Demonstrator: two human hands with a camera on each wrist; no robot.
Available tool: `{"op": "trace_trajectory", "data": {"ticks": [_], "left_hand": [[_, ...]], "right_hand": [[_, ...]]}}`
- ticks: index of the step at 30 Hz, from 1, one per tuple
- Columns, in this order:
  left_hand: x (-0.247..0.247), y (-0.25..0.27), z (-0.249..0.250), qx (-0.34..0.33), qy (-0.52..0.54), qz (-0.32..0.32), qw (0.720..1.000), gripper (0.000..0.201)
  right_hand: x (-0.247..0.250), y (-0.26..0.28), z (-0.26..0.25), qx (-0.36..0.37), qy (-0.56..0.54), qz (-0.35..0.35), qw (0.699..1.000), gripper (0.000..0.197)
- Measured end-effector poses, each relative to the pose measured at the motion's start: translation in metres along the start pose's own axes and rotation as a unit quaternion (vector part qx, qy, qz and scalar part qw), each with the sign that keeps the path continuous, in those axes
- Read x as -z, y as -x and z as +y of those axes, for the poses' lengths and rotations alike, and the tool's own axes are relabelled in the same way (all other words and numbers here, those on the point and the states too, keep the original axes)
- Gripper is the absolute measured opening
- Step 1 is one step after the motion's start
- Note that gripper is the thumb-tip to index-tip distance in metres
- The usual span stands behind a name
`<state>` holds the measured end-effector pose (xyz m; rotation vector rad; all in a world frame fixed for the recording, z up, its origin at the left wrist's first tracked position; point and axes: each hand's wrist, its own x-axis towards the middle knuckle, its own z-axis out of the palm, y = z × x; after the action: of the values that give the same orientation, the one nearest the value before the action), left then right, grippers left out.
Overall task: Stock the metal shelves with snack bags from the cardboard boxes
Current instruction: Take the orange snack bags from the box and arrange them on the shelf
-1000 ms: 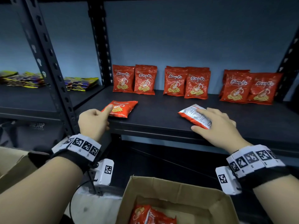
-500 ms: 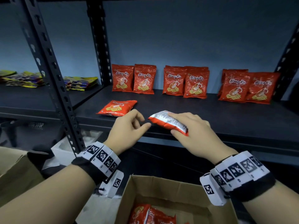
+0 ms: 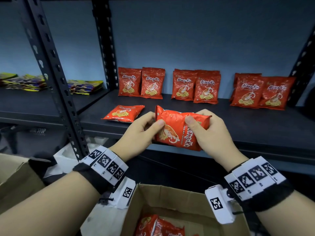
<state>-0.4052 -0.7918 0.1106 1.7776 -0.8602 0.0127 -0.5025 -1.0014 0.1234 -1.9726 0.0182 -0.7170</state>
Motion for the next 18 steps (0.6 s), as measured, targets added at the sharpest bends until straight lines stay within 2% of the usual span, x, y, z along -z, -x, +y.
{"op": "trace_trajectory", "data": {"ticks": [3, 5, 8, 12, 16, 18], "left_hand": [[-0.004, 0.000, 0.002, 0.037, 0.063, -0.001, 0.997, 0.047], [-0.009, 0.000, 0.004, 0.066, 0.132, 0.011, 0.989, 0.044], [-0.017, 0.000, 0.006, 0.107, 0.173, 0.059, 0.977, 0.037], [-0.026, 0.001, 0.004, 0.117, 0.106, 0.132, 0.979, 0.035], [-0.032, 0.000, 0.008, 0.116, -0.026, 0.167, 0.979, 0.036], [-0.031, -0.002, 0.009, 0.115, -0.059, 0.184, 0.974, 0.039]], "right_hand": [[-0.006, 0.002, 0.003, -0.034, -0.046, 0.039, 0.998, 0.059], [-0.010, 0.004, 0.004, -0.059, -0.073, 0.050, 0.994, 0.060], [-0.015, 0.006, 0.003, -0.058, -0.040, 0.093, 0.993, 0.046], [-0.019, 0.011, 0.005, -0.026, 0.023, 0.139, 0.990, 0.042], [-0.024, 0.018, 0.007, 0.029, 0.067, 0.182, 0.981, 0.039], [-0.025, 0.018, 0.008, 0.057, 0.094, 0.198, 0.974, 0.039]]}}
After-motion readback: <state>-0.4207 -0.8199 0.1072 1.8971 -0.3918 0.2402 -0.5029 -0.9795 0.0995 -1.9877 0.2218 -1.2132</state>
